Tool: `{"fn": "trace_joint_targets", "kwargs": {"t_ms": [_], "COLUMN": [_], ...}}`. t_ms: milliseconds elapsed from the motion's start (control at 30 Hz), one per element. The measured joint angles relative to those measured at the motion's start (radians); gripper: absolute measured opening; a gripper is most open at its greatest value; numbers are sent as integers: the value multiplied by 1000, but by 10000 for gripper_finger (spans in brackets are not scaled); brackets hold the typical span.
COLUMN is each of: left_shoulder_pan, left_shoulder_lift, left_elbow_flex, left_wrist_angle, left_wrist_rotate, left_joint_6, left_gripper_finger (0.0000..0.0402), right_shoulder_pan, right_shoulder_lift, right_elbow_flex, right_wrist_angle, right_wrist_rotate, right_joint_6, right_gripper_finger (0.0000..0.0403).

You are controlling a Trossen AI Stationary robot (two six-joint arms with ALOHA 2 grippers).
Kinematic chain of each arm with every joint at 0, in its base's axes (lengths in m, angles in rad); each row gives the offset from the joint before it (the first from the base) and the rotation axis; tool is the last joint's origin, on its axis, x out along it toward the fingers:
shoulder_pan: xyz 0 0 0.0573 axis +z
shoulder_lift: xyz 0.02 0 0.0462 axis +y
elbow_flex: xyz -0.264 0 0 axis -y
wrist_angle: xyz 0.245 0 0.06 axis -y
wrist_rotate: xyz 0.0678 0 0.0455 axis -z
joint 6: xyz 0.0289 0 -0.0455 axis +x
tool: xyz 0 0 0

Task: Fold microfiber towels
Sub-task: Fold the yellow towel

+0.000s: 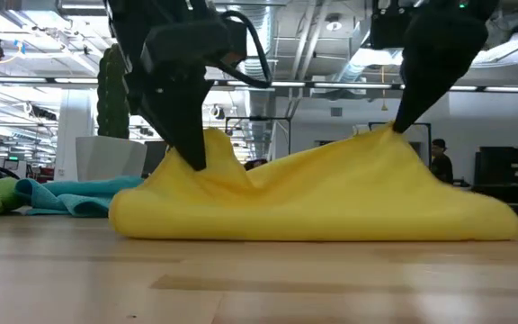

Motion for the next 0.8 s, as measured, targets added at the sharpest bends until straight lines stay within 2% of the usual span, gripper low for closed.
{"fn": "trace_joint_targets", "kwargs": {"t_ms": [233,433,633,800], "left_shoulder_pan": [44,89,121,122], "left_shoulder_lift": [0,0,0,0], "left_elbow_flex": [0,1,1,1], "left_wrist_angle": [-1,50,52,55], "left_wrist_rotate": [-6,21,3,-21], "left_joint_6": [74,161,165,165], "left_gripper_finger": [0,0,0,0], "right_shoulder_pan": [-69,-82,-85,-104], "right_shoulder_lift": [43,67,67,67], "right_elbow_flex": [-41,-100,-122,-160], "right_wrist_angle": [41,61,99,158], "right_wrist_rotate": [-27,-38,-35,-75], "right_joint_6": [-56,-59,-66,-61], "right_gripper_finger": [4,4,5,5]}}
